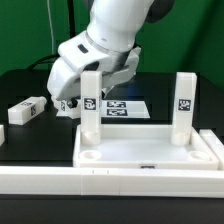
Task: Assemble desk
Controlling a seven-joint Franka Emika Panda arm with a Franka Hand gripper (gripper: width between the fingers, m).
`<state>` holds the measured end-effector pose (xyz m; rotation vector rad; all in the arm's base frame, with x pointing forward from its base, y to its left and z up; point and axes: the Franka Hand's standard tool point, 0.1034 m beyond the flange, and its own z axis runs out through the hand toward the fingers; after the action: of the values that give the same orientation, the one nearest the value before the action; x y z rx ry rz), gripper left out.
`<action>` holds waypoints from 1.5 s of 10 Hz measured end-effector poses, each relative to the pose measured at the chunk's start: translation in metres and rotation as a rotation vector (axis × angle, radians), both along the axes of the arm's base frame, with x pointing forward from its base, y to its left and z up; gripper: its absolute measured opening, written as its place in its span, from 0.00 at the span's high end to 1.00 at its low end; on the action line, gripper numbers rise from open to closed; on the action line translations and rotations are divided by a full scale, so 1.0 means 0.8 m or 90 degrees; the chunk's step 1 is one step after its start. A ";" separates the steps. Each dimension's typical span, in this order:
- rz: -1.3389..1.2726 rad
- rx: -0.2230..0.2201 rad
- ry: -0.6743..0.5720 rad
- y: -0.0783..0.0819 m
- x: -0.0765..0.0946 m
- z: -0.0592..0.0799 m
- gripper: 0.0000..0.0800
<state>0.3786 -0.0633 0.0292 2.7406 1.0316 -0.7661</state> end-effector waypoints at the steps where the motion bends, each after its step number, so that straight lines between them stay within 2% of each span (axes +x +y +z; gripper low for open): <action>1: 0.002 0.002 -0.001 -0.002 -0.001 -0.001 0.19; 2: 0.015 0.014 -0.009 -0.009 -0.008 -0.006 0.19; 4: 0.017 0.021 0.000 -0.031 -0.017 0.001 0.19; 9: 0.022 0.016 0.014 -0.034 -0.021 -0.001 0.19; 10: 0.022 0.006 0.017 -0.041 -0.025 -0.001 0.19; 11: 0.035 -0.023 0.027 -0.046 -0.031 0.002 0.19; 13: 0.045 -0.061 0.094 -0.051 -0.050 0.013 0.19; 14: 0.043 -0.073 0.121 -0.055 -0.050 0.018 0.19; 15: 0.041 -0.100 0.155 -0.052 -0.054 0.016 0.19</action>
Offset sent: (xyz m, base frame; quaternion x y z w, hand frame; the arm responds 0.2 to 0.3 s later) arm -0.0164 -0.0394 0.0161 0.0035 -0.0158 -0.0185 0.9997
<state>0.3357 -0.1047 0.0419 2.5146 1.0456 -1.1403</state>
